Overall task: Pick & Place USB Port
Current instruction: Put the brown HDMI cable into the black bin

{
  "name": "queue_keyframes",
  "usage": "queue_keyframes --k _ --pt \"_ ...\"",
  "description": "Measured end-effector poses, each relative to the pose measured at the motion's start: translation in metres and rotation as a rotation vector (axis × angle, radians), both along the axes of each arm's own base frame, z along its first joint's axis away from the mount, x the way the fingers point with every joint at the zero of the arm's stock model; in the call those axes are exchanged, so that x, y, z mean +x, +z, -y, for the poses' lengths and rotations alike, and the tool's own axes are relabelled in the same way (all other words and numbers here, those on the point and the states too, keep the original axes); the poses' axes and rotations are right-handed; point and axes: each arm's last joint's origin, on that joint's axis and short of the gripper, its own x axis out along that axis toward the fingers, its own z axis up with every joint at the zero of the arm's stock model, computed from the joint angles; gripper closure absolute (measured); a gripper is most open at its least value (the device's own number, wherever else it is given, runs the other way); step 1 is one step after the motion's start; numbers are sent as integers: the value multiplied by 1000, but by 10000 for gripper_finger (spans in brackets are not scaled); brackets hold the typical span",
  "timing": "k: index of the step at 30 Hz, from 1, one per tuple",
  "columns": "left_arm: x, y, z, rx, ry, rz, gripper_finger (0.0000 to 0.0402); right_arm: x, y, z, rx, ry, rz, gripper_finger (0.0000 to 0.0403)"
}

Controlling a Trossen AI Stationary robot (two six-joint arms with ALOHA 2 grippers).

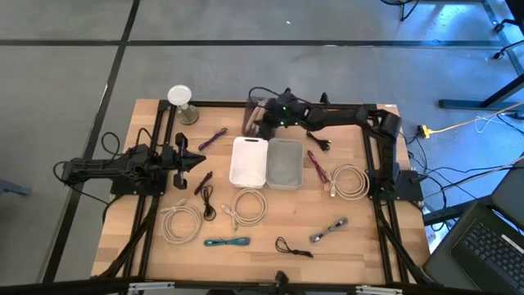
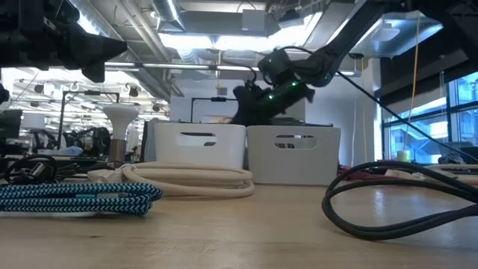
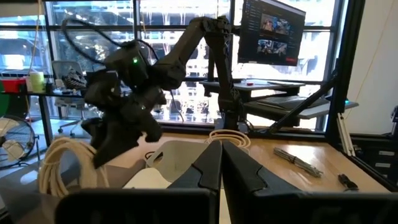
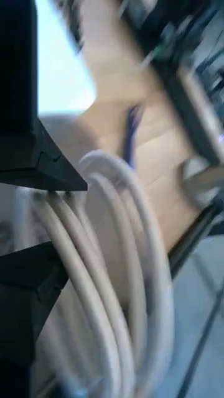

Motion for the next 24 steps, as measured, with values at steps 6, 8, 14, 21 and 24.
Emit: queue_keyframes --k 6,8,14,21,24 --pt "0 0 0 0 0 -3 398 -8 -11 -3 20 -32 -144 267" --pt "0 -1 0 0 0 -8 398 -12 -8 -4 9 -50 -185 267" --pt "0 -1 0 -1 0 -10 398 -24 18 -19 -48 -91 -295 267" --pt "0 -1 0 -8 -6 -14 398 -43 57 -44 -129 -152 -383 267" --pt "0 -1 0 -8 -8 -14 398 -49 70 -50 -169 -174 -387 267"
